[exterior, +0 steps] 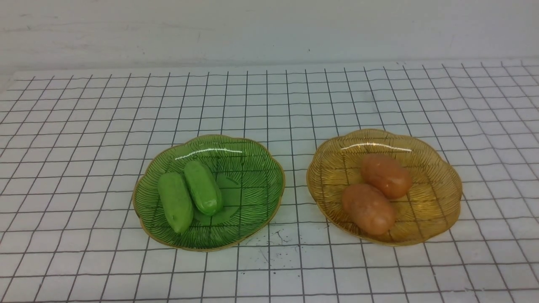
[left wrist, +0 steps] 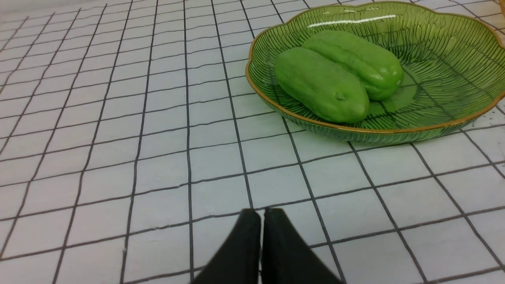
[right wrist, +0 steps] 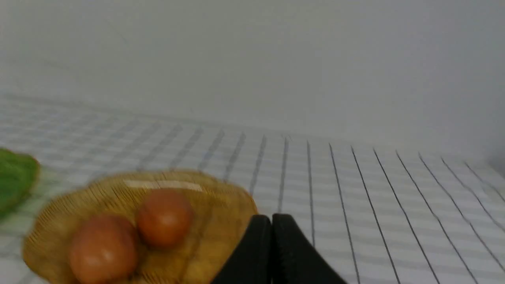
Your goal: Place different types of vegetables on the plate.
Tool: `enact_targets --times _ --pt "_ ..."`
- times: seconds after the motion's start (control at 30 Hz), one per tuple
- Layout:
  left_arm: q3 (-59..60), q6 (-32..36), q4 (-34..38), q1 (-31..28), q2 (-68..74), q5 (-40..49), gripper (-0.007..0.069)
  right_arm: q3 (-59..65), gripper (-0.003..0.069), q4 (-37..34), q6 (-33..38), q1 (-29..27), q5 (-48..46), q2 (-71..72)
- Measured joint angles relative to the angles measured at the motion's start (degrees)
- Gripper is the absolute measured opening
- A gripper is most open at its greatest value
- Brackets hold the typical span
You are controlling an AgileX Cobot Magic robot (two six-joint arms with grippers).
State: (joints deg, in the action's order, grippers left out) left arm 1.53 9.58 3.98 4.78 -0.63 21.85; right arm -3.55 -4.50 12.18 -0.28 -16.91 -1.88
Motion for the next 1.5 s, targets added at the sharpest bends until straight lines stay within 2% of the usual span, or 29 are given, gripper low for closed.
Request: enact_targets --times 0.17,1.5 --pt "0.0 0.0 0.0 0.0 0.0 0.0 -0.0008 4.89 -0.0014 -0.02 -1.97 -2.07 -4.74 2.31" --pt "0.0 0.0 0.0 0.0 0.0 0.04 -0.0008 4.84 -0.0014 0.22 -1.75 -2.12 -4.88 2.31"
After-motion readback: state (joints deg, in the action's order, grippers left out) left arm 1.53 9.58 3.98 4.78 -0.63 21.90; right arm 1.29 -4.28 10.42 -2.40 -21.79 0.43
